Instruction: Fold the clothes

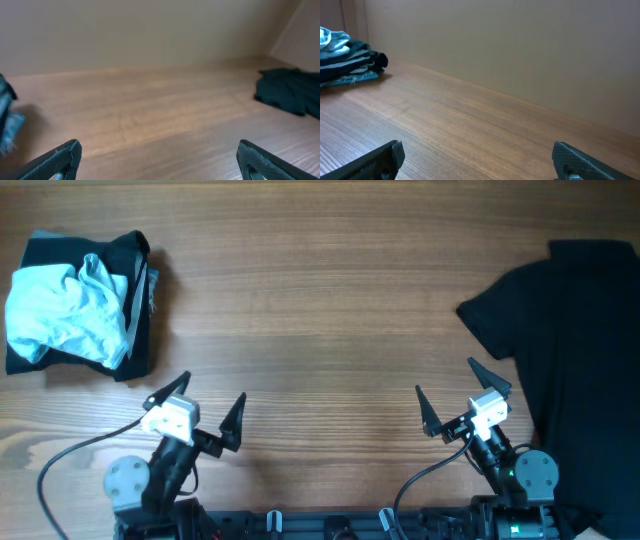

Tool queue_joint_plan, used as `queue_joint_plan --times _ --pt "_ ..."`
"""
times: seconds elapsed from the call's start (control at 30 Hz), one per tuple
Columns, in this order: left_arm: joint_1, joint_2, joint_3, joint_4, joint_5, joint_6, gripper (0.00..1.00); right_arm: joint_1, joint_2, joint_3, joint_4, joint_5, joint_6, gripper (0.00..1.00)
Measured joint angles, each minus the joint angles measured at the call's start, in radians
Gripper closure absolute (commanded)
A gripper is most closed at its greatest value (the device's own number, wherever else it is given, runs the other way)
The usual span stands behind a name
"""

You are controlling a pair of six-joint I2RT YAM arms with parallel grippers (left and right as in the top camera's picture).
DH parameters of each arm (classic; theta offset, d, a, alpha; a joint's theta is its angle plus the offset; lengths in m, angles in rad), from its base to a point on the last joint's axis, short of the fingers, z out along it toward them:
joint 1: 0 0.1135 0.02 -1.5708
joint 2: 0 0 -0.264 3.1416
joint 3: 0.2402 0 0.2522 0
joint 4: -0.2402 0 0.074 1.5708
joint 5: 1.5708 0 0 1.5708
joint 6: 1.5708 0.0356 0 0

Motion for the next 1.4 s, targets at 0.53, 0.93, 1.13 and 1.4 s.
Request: queue_joint_plan --times 0.53,0.93,1.13,1.4 --pt "-0.085 0.000 -0.120 0.439 -0.010 -0.003 0.00 0.000 0.000 0.000 0.001 0.000 0.000 0.00" --pt "-0.087 -0.002 -0.164 0.257 -0.046 -0.023 0.00 0.000 -0.001 0.000 0.000 0.000 0.000 0.00" --pt "-0.087 -0.002 -0.164 0.257 -0.046 -0.023 0.00 0.000 -0.001 0.000 0.000 0.000 0.000 0.00" --pt "-0.087 -0.002 -0.164 0.257 -0.046 -0.023 0.00 0.000 -0.001 0.000 0.000 0.000 0.000 0.00"
